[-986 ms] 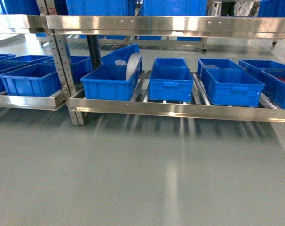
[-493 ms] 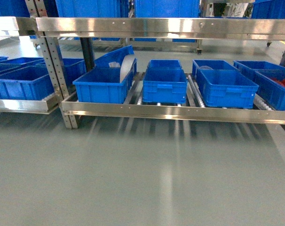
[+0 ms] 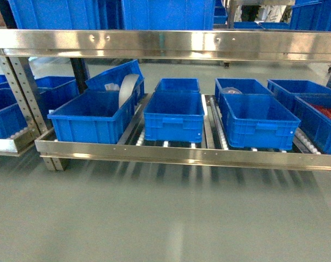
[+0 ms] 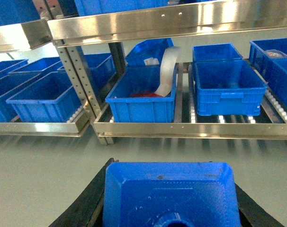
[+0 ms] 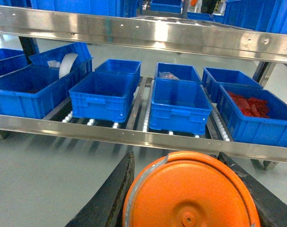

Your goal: Sort blue parts and orange caps into right shelf containers

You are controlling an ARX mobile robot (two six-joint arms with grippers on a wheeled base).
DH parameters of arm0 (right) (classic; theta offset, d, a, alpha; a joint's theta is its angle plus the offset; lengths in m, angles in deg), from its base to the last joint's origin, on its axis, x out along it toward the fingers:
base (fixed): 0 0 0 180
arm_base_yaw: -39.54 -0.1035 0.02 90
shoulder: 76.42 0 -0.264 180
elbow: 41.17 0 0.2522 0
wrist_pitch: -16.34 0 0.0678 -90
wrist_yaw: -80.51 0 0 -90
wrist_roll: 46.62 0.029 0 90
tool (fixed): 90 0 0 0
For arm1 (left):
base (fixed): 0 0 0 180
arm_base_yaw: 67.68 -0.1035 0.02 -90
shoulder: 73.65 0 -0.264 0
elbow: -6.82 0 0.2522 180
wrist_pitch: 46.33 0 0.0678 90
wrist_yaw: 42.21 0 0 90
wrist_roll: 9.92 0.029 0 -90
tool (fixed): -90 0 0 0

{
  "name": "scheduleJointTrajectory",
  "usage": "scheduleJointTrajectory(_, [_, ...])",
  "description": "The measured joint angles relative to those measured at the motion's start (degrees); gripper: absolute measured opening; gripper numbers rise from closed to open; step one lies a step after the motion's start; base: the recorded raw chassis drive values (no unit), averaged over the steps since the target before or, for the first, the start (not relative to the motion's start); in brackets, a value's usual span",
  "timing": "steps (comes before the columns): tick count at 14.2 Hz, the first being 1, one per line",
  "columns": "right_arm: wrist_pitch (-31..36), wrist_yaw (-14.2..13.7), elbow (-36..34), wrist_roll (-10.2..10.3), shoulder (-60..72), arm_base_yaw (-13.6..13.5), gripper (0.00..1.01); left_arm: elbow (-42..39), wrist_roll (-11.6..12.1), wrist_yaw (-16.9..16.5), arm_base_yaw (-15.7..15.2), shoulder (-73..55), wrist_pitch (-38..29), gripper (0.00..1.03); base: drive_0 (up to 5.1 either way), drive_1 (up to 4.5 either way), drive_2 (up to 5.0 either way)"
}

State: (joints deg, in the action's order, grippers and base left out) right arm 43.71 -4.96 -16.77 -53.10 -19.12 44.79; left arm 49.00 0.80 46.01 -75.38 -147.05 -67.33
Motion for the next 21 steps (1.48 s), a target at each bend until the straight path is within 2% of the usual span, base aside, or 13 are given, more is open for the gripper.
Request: scheduleJointTrajectory(21, [0.07,0.02,-0.02,0.0,-0.02,0.0,0.43,-0.02,0.02,-0.35,0.13,-0.04,-0.22,0.44,3.9,0.95,-4.6])
